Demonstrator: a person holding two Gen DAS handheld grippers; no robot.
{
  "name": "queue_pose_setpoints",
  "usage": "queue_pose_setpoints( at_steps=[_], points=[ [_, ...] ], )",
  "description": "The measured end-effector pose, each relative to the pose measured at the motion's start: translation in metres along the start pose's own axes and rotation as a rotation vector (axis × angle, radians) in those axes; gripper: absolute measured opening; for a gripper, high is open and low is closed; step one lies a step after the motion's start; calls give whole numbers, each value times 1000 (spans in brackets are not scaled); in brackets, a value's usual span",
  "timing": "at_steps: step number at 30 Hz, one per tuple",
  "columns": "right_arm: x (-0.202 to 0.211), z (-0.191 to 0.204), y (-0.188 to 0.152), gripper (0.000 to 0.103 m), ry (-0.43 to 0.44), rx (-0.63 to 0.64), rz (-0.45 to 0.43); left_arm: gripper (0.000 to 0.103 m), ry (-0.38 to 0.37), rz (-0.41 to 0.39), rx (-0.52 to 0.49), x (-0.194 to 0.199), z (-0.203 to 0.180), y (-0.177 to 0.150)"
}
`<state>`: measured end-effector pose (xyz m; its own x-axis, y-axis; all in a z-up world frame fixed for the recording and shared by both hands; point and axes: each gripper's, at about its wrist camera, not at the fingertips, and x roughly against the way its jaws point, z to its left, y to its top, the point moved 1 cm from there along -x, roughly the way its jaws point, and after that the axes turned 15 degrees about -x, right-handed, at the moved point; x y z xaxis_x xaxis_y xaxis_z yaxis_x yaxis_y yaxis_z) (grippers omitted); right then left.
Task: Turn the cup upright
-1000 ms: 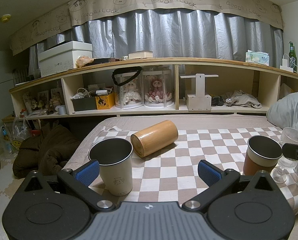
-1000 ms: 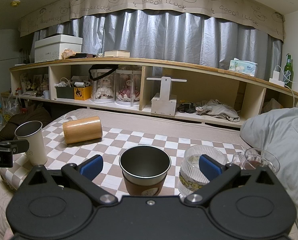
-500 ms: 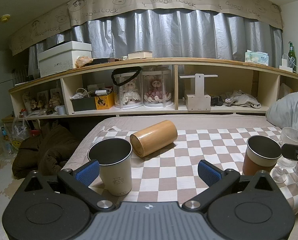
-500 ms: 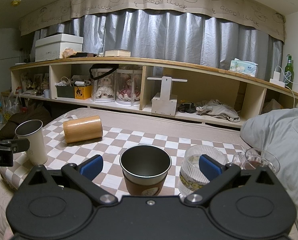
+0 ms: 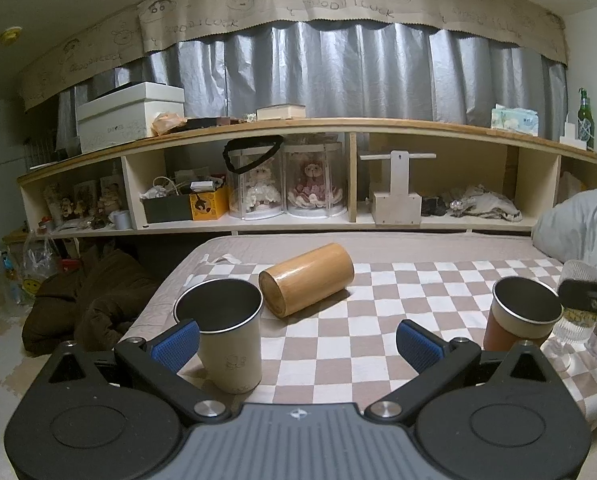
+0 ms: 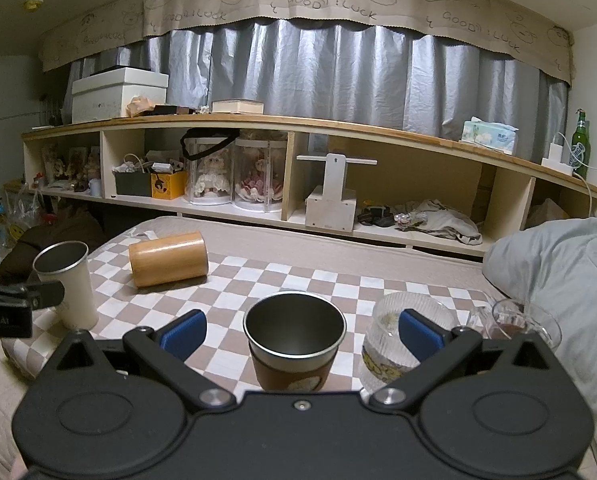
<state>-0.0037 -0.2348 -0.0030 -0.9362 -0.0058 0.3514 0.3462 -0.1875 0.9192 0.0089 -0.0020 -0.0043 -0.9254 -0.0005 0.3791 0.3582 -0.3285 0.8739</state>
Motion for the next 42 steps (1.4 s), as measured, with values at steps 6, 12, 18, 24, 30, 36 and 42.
queue_pose_setpoints(
  at_steps=[6,12,18,24,30,36,42],
  points=[
    [-9,12,25,103,26,-18,7,103,19,-31,26,-2,2,-2],
    [-42,37,55,103,71,-34,55,103,40,-53,76,-5,13,-6],
    [-100,73,75,103,123,-86,160,103,99,-69,136,-10,29,-10],
    [-168,107,76,103,157,-228,314,103,206,-104,188,-15,42,-15],
    [-233,124,60,100,159,-511,506,103,306,-148,255,-9,57,-17],
    [-286,135,28,94,98,-745,640,103,334,-159,340,-11,72,-20],
    [-314,145,11,93,84,-882,697,103,308,-167,326,-16,68,-21]
  ],
)
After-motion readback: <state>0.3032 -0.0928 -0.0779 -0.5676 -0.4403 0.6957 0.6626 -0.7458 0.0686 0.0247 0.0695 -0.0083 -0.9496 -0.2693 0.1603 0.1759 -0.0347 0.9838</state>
